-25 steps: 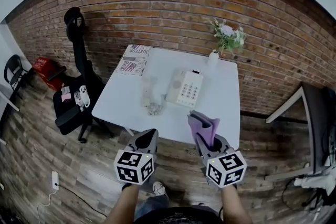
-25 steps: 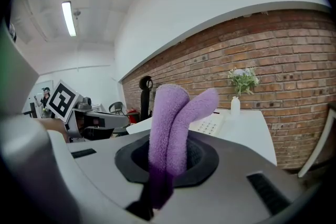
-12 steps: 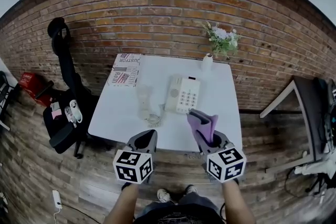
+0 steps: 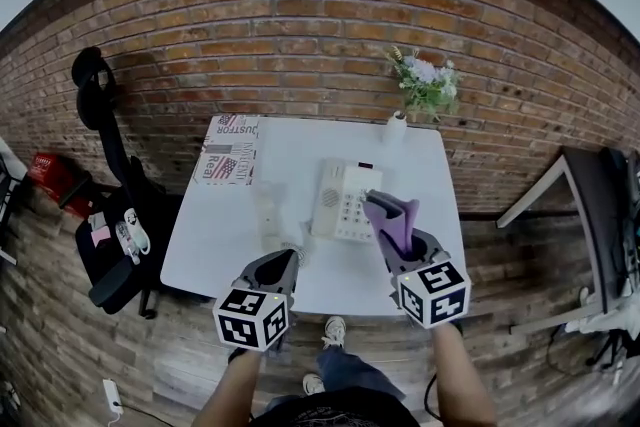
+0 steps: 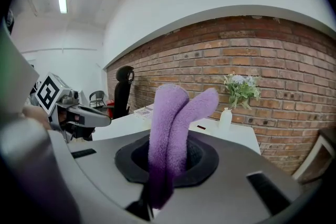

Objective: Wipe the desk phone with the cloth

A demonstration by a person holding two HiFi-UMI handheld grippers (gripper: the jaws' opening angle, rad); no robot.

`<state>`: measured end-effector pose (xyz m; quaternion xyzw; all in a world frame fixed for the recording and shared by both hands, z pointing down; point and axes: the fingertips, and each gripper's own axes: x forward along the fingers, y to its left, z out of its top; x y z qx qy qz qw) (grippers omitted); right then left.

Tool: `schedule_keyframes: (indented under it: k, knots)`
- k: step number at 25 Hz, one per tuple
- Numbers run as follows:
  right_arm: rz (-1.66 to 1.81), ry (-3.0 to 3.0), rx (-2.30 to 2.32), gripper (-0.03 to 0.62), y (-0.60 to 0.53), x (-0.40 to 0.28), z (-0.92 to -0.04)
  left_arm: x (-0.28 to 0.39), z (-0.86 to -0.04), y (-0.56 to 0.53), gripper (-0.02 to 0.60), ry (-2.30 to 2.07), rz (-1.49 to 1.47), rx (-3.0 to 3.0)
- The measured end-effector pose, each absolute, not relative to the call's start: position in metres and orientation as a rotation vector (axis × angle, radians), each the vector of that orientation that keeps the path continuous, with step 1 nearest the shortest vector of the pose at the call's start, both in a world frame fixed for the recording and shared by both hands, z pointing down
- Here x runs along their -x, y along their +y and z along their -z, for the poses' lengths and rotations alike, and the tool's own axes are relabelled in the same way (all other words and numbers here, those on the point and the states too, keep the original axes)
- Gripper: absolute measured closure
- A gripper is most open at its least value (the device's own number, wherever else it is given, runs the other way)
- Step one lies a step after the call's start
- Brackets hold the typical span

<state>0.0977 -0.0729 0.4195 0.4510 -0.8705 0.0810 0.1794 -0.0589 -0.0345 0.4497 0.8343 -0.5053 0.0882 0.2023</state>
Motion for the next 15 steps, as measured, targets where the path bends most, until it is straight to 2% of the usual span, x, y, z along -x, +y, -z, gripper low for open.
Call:
schedule_keyframes:
  k: [15]
  knots:
    - [-0.095, -2.307, -1.17, 0.549, -0.246, -0.107, -0.451, 0.045, -0.472, -0.18, 0.577, -1.379, -0.331, -2.299]
